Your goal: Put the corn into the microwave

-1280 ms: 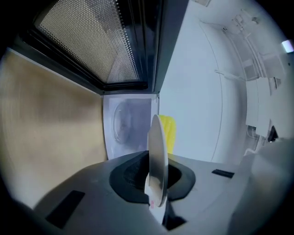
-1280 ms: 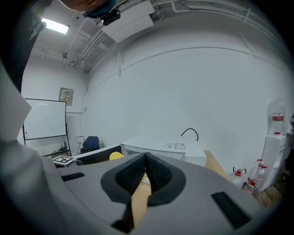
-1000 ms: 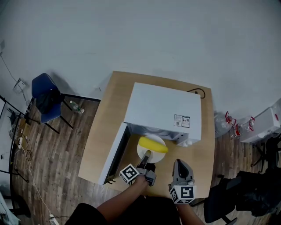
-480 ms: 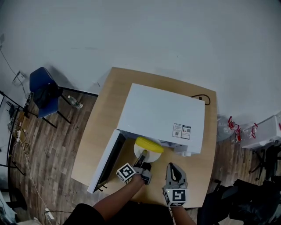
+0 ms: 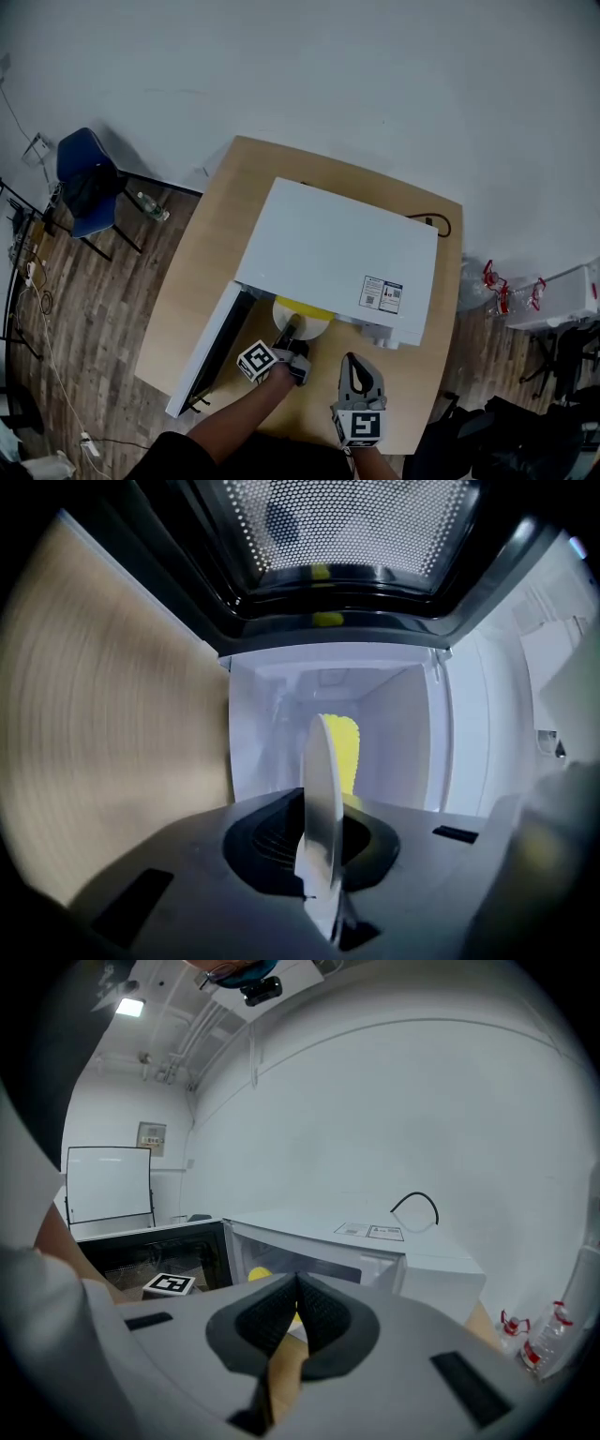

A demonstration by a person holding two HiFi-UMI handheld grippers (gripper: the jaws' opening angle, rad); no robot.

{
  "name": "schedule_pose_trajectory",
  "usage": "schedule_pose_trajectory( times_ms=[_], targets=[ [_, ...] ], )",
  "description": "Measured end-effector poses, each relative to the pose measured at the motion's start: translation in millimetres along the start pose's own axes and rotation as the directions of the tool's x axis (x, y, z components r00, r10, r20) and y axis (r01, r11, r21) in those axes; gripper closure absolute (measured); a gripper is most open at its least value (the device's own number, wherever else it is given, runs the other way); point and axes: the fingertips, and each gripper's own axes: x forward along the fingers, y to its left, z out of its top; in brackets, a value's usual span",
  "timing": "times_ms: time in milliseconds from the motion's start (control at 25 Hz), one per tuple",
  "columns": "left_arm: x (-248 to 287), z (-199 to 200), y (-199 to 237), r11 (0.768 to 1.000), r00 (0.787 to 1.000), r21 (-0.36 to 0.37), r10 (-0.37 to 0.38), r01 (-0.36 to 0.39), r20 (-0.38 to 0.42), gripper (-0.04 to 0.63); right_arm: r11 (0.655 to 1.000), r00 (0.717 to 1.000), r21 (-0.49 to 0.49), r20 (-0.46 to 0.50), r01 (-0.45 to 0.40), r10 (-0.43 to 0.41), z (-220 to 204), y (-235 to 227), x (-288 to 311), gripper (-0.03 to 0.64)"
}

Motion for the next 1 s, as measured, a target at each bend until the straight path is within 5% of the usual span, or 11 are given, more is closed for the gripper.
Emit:
schedule_pose_trajectory(
  times_ms=[760, 1000],
  targets=[
    [36, -2, 28, 0.988, 0.985, -0.044, 0.152, -0.149, 0.08, 0.575, 1.0, 0.994, 0.016, -0.104, -0.018, 0.02, -39, 0, 6, 0.557],
    [39, -2, 27, 0.984, 0.983, 0.014, 0.176, -0.178, 0.056, 0.575, 0.999, 0.995, 0.035, -0.096, -0.014, 0.017, -41, 1, 4, 0.557]
  ],
)
